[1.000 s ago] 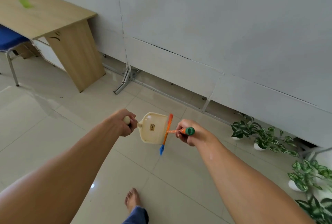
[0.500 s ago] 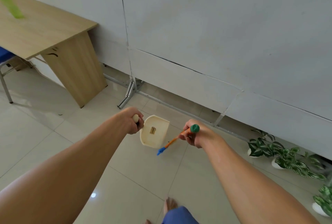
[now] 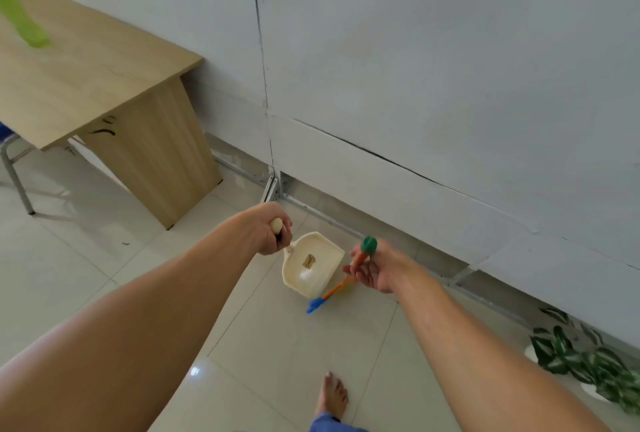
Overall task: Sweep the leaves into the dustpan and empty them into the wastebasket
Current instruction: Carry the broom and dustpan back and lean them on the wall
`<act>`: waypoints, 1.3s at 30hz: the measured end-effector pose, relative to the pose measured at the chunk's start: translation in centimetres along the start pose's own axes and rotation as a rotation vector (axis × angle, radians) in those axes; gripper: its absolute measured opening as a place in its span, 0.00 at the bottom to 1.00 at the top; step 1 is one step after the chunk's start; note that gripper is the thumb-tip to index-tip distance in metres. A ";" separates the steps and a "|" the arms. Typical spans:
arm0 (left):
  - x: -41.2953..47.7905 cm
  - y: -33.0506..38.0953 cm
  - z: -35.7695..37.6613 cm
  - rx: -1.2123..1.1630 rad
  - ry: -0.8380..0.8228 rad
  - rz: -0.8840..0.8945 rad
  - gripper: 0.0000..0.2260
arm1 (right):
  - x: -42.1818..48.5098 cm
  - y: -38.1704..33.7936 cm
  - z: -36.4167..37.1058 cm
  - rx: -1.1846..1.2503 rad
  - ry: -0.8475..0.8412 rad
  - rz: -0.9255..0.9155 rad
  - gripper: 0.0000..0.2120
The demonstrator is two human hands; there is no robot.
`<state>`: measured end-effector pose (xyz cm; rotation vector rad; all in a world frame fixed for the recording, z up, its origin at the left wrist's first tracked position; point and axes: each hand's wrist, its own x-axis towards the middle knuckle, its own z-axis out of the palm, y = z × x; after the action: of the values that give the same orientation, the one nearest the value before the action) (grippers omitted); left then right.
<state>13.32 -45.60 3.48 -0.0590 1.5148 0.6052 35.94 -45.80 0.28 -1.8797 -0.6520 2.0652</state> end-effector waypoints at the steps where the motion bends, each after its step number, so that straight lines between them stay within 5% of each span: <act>1: 0.4 1.2 -0.1 0.000 0.013 -0.002 0.06 | 0.4 -1.5 0.9 0.009 -0.006 -0.001 0.07; 14: 9.9 20.1 -0.7 0.317 -0.094 -0.049 0.08 | 10.0 -16.2 11.1 0.250 0.178 -0.304 0.13; 21: 14.1 28.1 2.0 0.621 -0.176 -0.054 0.06 | 15.4 -19.8 14.3 -0.381 0.546 -0.425 0.02; 27: 15.9 31.5 6.4 0.703 -0.204 -0.032 0.10 | 17.0 -22.3 13.9 -0.778 0.743 -0.512 0.08; 32: 16.0 34.0 8.7 0.796 -0.162 0.248 0.03 | 19.5 -24.2 13.6 -0.752 0.796 -0.523 0.10; 37: 18.4 34.1 7.8 1.206 0.020 0.963 0.16 | 20.3 -25.5 12.9 -0.743 0.816 -0.507 0.10; 39: 19.2 34.1 7.6 1.339 0.026 1.092 0.18 | 20.5 -26.0 12.8 -0.753 0.813 -0.505 0.10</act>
<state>5.32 -7.05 -2.74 1.8591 1.6242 0.2780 18.30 -15.26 -3.76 -2.3140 -1.5589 0.6510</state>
